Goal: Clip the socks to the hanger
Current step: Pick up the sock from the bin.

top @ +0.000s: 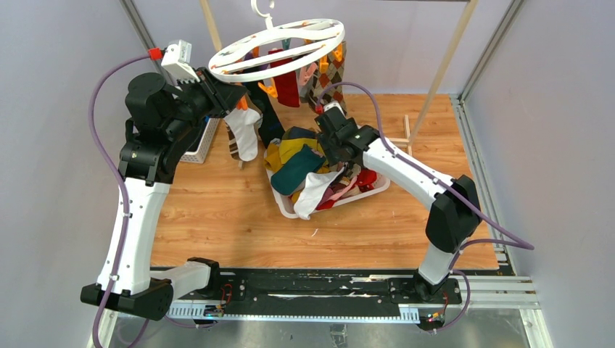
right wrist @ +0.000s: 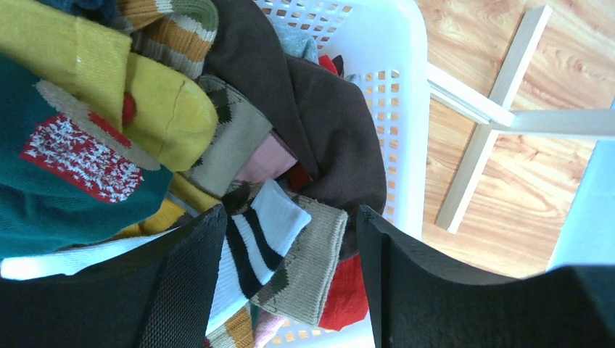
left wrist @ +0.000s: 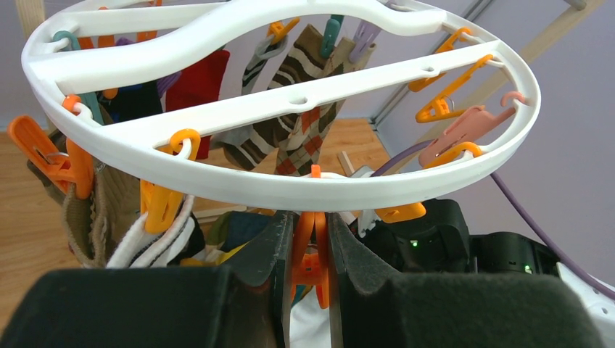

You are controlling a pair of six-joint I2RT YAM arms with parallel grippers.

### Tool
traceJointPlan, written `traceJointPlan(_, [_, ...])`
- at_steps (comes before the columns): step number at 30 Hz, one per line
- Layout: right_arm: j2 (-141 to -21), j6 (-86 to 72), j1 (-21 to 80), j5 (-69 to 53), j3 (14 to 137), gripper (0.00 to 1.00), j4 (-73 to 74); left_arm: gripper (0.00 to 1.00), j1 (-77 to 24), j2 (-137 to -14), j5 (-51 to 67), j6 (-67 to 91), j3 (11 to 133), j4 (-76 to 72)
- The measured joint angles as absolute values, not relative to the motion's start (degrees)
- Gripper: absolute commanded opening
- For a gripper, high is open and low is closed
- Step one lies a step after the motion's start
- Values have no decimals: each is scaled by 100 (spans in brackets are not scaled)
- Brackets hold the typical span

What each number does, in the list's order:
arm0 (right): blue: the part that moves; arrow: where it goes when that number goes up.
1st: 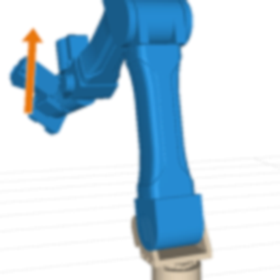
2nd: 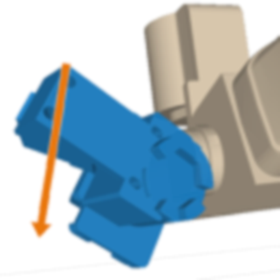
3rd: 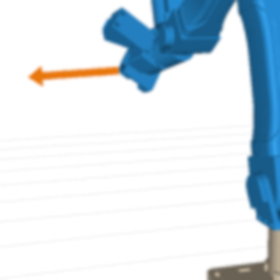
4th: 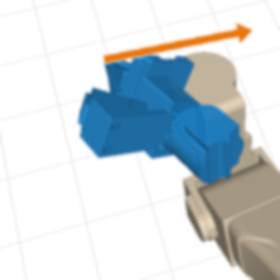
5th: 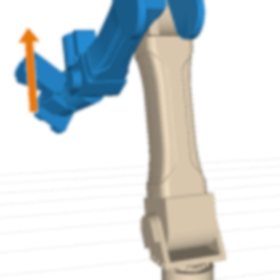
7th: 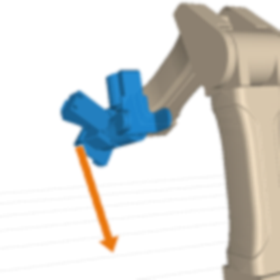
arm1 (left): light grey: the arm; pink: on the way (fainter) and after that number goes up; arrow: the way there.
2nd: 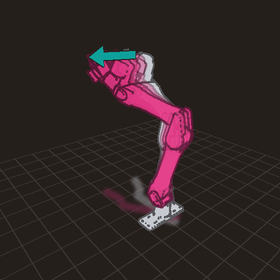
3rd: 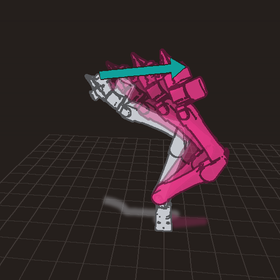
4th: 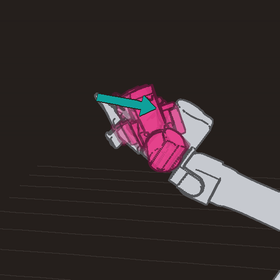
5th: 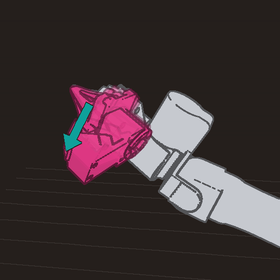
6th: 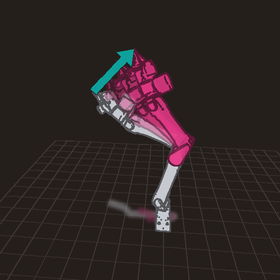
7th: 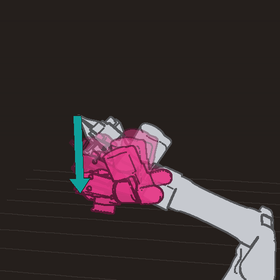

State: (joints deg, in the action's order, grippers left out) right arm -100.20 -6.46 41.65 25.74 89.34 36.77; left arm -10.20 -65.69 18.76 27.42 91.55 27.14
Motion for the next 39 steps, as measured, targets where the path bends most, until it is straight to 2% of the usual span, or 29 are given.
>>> traceJointPlan(8, [-9813, -1378, 4073, 2349, 8707, 67, 3684, 4, -1017, -6539, 1879, 2746, 9153, 2711])
traceJointPlan(23, [-10029, -2040, 3920, 2147, 8632, 47, 3811, 4, -1020, -6517, 1881, 2744, 9150, 2711])
traceJointPlan(26, [-10106, -2104, 3841, 2104, 8597, 36, 3822, 4, -1020, -6517, 1881, 2744, 9150, 2711])
traceJointPlan(28, [-10143, -2145, 3806, 2091, 8573, 22, 3844, 3, -1020, -6517, 1881, 2746, 9150, 2711])
traceJointPlan(30, [-10160, -2185, 3798, 2078, 8565, 4, 3854, 3, -1020, -6517, 1881, 2746, 9150, 2711])
traceJointPlan(31, [-10160, -2222, 3791, 2053, 8565, 0, 3852, 3, -1017, -6517, 1881, 2746, 9150, 2711])
traceJointPlan(39, [-9754, -2263, 3789, 1476, 8416, 0, 3323, 3, -1017, -6517, 1879, 2742, 9150, 2714])
